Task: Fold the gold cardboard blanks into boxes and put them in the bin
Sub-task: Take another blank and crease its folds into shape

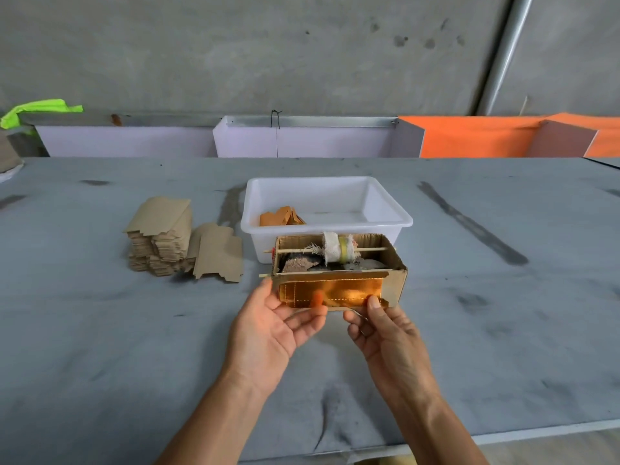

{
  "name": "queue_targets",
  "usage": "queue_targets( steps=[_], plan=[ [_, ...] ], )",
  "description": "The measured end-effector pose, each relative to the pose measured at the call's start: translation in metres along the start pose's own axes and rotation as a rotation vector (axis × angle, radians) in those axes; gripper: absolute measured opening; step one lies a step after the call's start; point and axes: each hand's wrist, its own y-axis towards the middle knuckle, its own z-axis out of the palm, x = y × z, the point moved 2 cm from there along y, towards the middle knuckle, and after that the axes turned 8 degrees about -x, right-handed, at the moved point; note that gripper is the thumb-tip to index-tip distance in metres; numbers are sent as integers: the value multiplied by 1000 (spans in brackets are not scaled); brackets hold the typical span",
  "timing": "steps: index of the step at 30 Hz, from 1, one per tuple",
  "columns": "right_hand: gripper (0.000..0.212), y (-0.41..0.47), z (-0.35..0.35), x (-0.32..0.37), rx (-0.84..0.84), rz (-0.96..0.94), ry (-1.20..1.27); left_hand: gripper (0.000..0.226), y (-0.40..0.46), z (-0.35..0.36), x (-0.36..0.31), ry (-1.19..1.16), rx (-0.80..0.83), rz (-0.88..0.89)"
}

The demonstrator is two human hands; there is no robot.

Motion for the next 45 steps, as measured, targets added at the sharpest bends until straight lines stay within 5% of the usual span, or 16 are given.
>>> queue_targets(
  steps=[6, 10, 16, 25, 45],
  plan=[
    [20, 0, -11, 4, 22, 76, -41, 20, 2, -6, 1, 232, -39, -250],
    [18, -3, -11, -2, -17, 142, -26, 8, 4, -8, 9, 368, -42, -184],
    [16, -16, -10, -11, 8, 284, 4, 23, 4, -6, 10, 570, -49, -7],
    [14, -17, -2, -15, 19, 244, -67, 29, 3, -1, 5, 791, -39, 244],
    [15, -16, 5, -15, -70, 152, -237, 24, 2, 2, 2, 862, 73, 252]
  ],
)
